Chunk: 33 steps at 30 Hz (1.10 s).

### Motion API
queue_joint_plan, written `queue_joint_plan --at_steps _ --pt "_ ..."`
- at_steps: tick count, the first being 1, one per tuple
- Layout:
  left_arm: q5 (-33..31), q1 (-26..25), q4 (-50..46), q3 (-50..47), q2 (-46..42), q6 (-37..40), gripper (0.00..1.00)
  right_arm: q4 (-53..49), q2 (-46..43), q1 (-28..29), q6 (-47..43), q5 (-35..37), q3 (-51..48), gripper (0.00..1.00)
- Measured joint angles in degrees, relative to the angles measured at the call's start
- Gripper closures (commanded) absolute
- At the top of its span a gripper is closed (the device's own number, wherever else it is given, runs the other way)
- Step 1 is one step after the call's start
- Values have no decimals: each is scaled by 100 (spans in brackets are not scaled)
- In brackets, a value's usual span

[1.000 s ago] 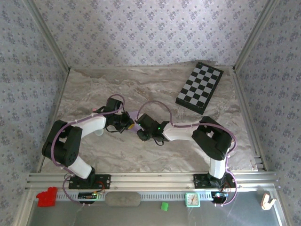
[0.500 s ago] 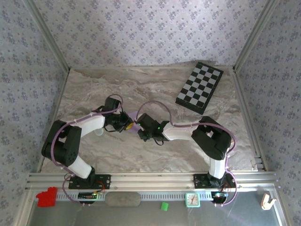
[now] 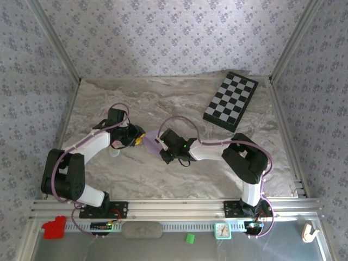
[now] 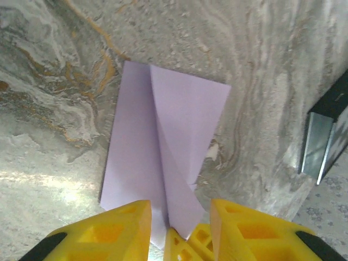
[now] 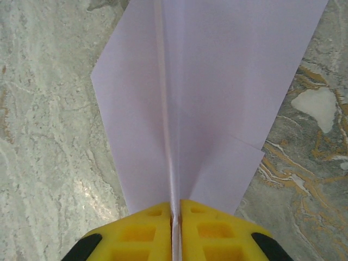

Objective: Fold a paper plane with a square sheet of paper (pick it up from the middle)
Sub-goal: Fourth fold the wing at the center of the table.

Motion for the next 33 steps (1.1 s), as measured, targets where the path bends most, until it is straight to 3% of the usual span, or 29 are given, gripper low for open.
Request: queue_joint_plan --at_steps 10,18,33 --pt "181 -42 743 -1130 -315 -372 72 267 46 -223 125 -597 -35 93" --pt "382 -308 1239 -1161 -109 -426 77 361 122 -302 166 -1001 -46 93" --pt "428 -533 1311 -1158 586 -428 84 354 144 -323 262 -1207 -46 83"
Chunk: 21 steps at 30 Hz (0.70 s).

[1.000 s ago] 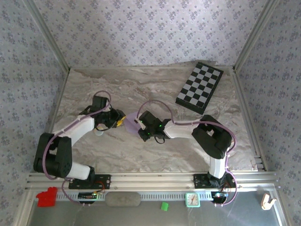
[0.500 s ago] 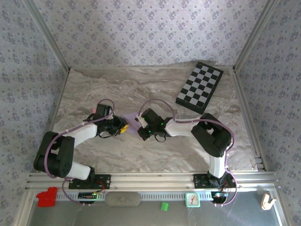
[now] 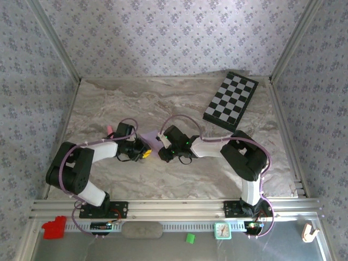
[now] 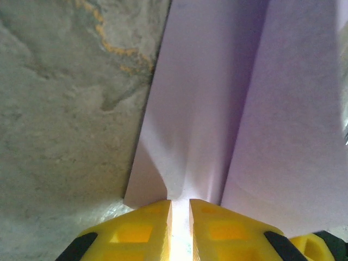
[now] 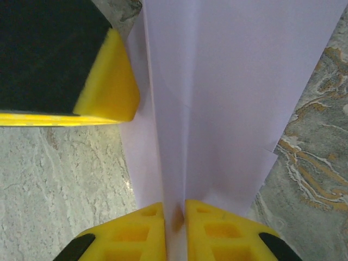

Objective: Fold a paper plane with a square sheet of paper (pick it up from the middle)
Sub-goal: Fourth fold the wing at the center of the table.

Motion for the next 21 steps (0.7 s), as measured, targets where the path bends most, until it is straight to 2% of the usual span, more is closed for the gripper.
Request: queue_joint_plan --at_steps 10,21 --pt "-83 -50 -42 96 105 -20 87 -66 0 -2 98 -20 2 80" --pt "-114 -81 -157 201 181 -22 88 -417 -2 118 101 348 175 79"
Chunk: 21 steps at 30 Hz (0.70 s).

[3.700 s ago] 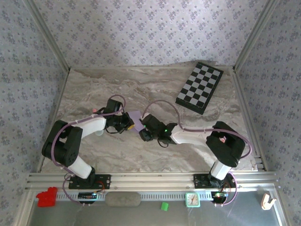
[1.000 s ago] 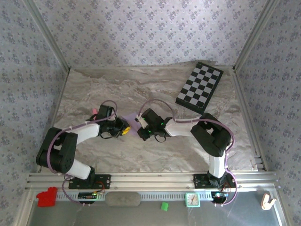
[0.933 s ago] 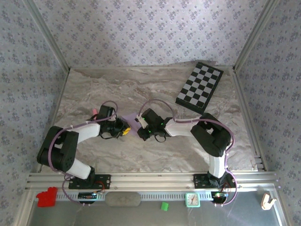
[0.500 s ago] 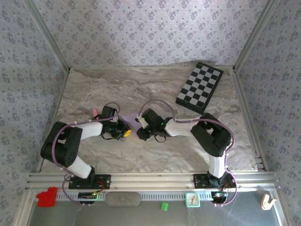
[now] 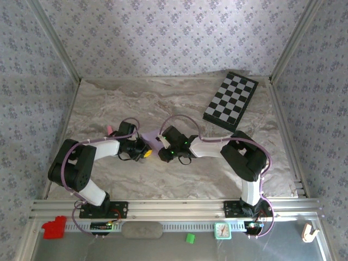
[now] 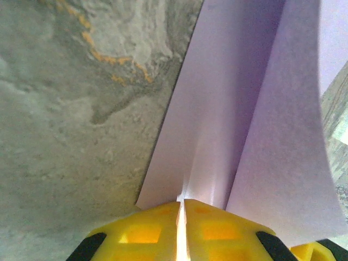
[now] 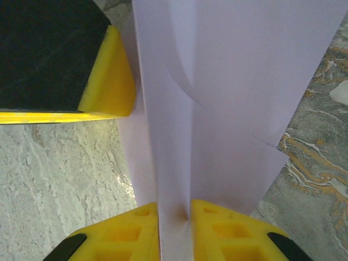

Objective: Fold a paper plane with a square sheet of paper (pick it up from the middle)
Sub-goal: Fourth fold the wing at the center of the table.

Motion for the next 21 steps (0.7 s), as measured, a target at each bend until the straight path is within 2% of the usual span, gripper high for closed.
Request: queue_joint_plan --at_steps 6,21 --pt "-11 -4 -42 26 4 0 88 -157 0 101 -2 190 144 79" --pt "-13 -4 -70 35 -9 0 87 -118 0 70 107 105 116 90"
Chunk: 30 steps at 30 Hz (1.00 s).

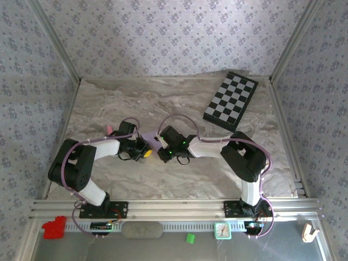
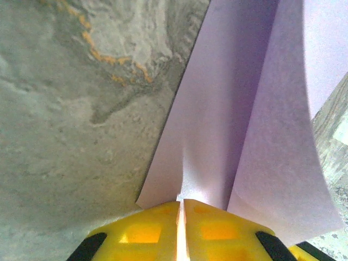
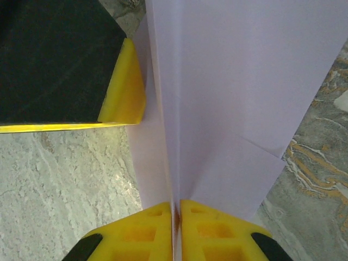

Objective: Fold a paper plane with a square sheet of paper (pick it up from the middle)
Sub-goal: Fourth fold the wing at the center of the table.

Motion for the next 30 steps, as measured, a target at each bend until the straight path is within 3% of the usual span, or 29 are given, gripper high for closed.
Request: queue_joint_plan --at_steps 13,22,30 --pt "-98 0 -46 0 -413 2 79 634 0 -293 358 -723 -411 92" --pt "103 -81 380 -26 -411 72 69 1097 22 -516 664 -1235 -658 92" --pt "157 -151 404 2 -164 337 67 1281 28 -562 772 -1390 -704 91"
